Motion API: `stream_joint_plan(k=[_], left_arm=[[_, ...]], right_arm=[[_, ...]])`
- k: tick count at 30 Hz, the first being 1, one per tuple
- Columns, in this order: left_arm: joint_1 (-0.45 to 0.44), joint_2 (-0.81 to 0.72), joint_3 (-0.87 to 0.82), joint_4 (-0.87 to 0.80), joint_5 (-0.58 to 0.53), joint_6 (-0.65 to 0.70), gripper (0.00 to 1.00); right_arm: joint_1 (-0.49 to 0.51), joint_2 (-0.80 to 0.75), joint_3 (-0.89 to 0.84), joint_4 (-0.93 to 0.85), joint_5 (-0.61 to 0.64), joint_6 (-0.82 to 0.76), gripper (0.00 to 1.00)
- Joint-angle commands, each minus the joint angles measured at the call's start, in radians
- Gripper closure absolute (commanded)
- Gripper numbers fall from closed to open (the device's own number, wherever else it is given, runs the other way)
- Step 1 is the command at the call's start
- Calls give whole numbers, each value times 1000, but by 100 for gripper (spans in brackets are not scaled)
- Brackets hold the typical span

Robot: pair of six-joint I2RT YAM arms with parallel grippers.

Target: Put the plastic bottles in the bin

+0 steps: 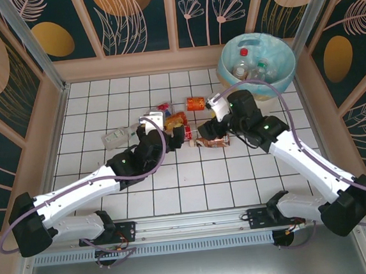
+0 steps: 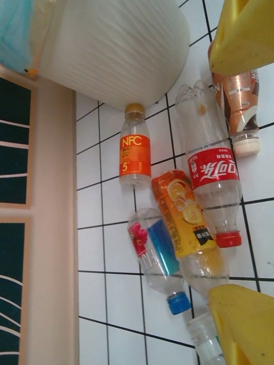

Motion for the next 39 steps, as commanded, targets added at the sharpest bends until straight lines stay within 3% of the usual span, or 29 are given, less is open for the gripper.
stream_joint_plan(k=[1, 10, 15, 25, 39], left_arm=[[0, -14, -19, -48, -9, -75, 6], [26, 8, -28, -118, 13, -176, 5], [125, 21, -62, -129, 149, -241, 6], [210, 51, -92, -117, 313, -238, 6], [297, 99, -158, 15, 543, -237, 5]], right_arm=[[36, 20, -11, -42, 73, -76, 29], [63, 76, 0, -66, 158, -89, 27], [62, 120, 17, -90, 175, -75, 27], [63, 167, 16, -137, 275, -108, 27], [66, 117, -66, -166, 238, -276, 31]])
